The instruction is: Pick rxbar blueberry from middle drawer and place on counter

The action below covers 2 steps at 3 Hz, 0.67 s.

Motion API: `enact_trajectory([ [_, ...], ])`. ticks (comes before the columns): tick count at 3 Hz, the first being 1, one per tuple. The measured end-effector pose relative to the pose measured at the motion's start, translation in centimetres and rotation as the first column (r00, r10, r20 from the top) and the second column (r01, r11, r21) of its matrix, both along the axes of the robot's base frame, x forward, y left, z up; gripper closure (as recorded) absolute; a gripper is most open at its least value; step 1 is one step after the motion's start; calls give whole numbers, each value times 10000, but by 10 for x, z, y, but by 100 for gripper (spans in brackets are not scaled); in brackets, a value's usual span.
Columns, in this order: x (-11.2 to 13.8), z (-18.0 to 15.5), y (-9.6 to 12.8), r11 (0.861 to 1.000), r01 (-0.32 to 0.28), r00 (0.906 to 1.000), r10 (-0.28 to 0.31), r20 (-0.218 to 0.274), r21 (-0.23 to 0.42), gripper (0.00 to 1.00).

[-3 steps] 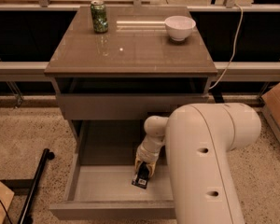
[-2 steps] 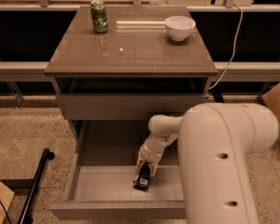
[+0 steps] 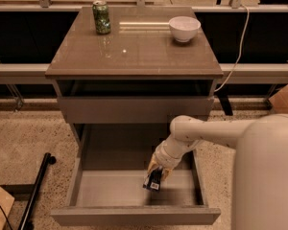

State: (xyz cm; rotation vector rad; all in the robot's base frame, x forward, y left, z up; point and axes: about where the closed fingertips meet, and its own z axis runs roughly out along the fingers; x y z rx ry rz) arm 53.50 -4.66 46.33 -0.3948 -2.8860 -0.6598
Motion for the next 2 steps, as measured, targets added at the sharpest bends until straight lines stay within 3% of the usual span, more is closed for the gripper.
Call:
enact_trajectory([
  [1, -21, 61, -37, 9954, 40, 9916, -163, 1282, 953, 100],
  [2, -22, 120, -71, 9941, 144, 9664, -414, 2536, 1074, 100],
])
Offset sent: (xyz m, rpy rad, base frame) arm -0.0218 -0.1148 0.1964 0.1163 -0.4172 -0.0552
